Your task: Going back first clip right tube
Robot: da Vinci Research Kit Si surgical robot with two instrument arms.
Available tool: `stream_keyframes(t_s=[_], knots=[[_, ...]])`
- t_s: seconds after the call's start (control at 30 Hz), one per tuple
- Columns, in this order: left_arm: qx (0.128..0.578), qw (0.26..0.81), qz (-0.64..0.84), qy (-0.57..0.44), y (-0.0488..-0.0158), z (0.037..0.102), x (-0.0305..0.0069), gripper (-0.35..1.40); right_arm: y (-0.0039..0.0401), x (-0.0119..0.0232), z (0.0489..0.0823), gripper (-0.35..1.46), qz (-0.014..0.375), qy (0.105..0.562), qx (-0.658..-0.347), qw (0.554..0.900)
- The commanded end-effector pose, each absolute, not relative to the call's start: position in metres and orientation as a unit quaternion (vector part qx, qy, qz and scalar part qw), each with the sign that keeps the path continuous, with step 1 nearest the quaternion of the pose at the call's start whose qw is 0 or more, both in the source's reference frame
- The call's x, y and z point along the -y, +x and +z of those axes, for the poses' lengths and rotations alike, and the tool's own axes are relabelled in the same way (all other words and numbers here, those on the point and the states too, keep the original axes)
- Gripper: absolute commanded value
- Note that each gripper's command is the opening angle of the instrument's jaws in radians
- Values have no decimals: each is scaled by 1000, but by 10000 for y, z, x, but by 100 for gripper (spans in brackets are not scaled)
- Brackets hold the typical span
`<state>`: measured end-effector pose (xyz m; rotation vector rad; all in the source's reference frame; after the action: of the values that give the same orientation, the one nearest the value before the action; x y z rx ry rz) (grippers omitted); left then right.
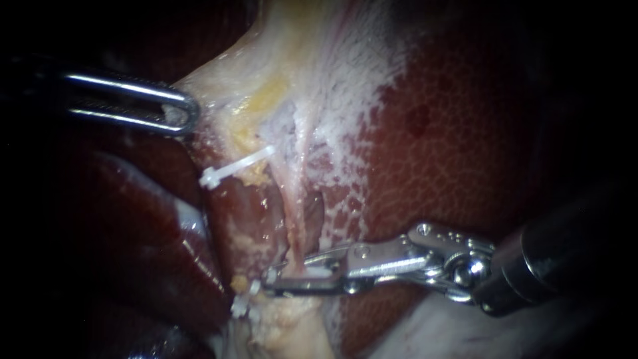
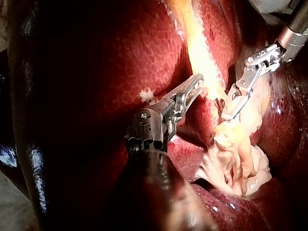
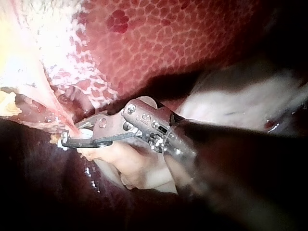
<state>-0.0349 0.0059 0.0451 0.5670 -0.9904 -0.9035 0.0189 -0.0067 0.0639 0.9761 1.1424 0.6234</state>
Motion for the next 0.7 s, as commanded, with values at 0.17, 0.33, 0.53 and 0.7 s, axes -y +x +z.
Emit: stream_keyframes(t_s=[0.17, 0.33, 0.53, 0.7], knots=[[453, 747, -413, 259, -349, 451, -59, -35, 189, 66, 639, -33, 278, 436, -510, 687], [453, 747, -413, 259, -349, 451, -59, -35, 189, 66, 640, -28, 278, 436, -510, 687], [453, 747, -413, 259, -349, 451, -59, -35, 190, 67, 641, 19, 278, 436, -510, 687], [453, 747, -413, 259, -349, 451, -59, -35, 195, 68, 642, 46, 256, 418, -522, 698]])
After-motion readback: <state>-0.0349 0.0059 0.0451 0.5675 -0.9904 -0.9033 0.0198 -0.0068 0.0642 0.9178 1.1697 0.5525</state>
